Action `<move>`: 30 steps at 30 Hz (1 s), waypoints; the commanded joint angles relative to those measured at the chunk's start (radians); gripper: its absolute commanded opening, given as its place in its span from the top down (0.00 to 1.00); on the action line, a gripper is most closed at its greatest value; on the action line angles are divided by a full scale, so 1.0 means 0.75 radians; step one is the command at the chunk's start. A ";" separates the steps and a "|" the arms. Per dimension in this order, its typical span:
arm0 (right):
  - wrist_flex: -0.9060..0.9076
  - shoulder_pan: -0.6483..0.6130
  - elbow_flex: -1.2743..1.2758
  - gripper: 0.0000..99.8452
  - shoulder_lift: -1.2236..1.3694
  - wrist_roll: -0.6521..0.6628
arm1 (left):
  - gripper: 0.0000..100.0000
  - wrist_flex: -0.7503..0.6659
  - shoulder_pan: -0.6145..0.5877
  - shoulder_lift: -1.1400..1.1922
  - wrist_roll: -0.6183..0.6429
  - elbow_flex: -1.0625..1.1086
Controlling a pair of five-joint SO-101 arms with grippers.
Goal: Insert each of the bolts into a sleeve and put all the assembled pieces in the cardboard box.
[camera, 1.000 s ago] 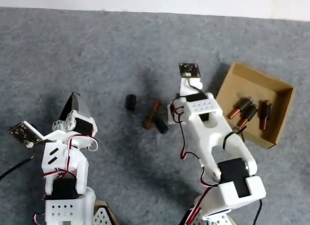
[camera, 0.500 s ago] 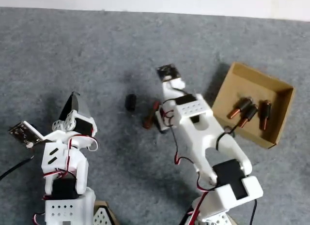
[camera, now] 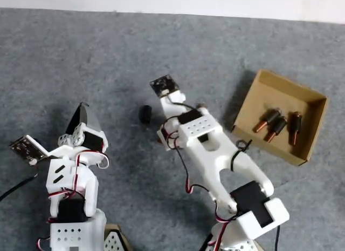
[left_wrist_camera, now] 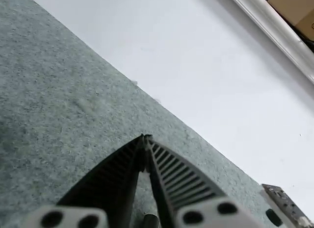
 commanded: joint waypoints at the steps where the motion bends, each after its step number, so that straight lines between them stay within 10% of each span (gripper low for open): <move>1: 0.015 -0.038 -0.058 0.84 -0.050 0.016 | 0.99 -0.035 -0.005 -0.019 0.008 0.026; 30: -0.159 0.077 0.087 0.84 0.195 0.090 | 0.99 -0.035 -0.005 -0.019 0.008 0.026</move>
